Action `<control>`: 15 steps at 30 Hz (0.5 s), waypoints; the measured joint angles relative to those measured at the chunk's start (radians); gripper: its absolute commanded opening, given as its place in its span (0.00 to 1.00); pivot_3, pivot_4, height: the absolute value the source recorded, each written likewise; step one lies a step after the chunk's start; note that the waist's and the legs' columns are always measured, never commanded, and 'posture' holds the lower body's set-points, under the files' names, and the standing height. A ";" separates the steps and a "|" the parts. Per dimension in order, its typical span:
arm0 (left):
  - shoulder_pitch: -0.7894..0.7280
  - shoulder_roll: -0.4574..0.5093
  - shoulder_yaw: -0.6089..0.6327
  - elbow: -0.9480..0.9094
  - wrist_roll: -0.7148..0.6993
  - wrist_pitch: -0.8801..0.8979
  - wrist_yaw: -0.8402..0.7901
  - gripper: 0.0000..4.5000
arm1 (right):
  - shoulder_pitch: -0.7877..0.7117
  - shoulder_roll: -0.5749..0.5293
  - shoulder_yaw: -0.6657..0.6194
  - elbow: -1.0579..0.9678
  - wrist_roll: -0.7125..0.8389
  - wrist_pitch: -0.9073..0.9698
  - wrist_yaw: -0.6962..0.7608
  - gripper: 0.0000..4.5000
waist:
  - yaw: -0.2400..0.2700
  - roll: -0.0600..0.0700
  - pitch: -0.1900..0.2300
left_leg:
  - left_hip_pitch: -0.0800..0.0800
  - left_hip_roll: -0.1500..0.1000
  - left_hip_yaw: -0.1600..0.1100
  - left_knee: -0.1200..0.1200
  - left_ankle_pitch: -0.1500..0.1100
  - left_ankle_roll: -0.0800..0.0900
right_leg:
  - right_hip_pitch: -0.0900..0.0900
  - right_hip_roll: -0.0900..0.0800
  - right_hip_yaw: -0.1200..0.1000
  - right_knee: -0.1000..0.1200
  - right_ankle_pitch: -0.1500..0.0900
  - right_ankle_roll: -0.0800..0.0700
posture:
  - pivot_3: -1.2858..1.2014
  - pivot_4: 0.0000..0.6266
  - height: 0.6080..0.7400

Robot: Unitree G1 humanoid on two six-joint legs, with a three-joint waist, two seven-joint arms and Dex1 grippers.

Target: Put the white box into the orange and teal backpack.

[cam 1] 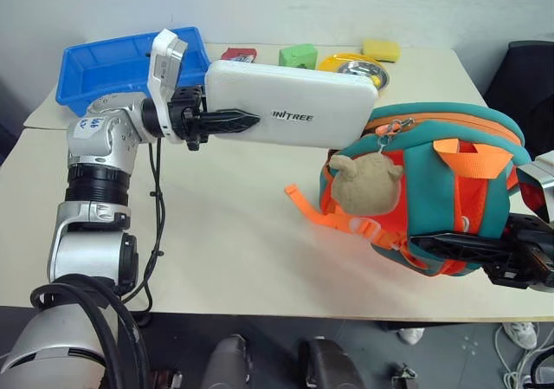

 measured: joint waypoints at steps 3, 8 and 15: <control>0.007 -0.023 -0.043 -0.009 0.060 -0.102 -0.002 0.29 | -0.022 -0.021 0.000 0.000 0.022 0.000 -0.005 0.01 | 0.003 0.000 0.000 | 0.000 0.000 0.000 0.000 0.000 0.000 | 0.000 0.000 0.000 0.000 0.000 0.000 | 0.52 0.24 1.00; 0.034 -0.112 -0.089 -0.051 0.101 -0.180 0.011 0.29 | -0.064 -0.052 0.003 0.008 0.057 0.001 -0.006 0.01 | 0.003 0.000 0.000 | -0.001 0.000 -0.001 0.001 0.000 0.000 | 0.000 0.000 0.000 0.000 0.000 0.000 | 0.52 0.24 1.00; 0.033 -0.267 -0.160 -0.093 0.151 -0.235 0.075 0.29 | -0.173 -0.068 0.095 0.043 0.042 -0.016 -0.007 0.01 | 0.000 0.000 0.000 | -0.001 0.000 0.000 0.001 0.000 0.000 | 0.000 0.000 0.000 0.000 0.000 0.000 | 0.52 0.24 1.00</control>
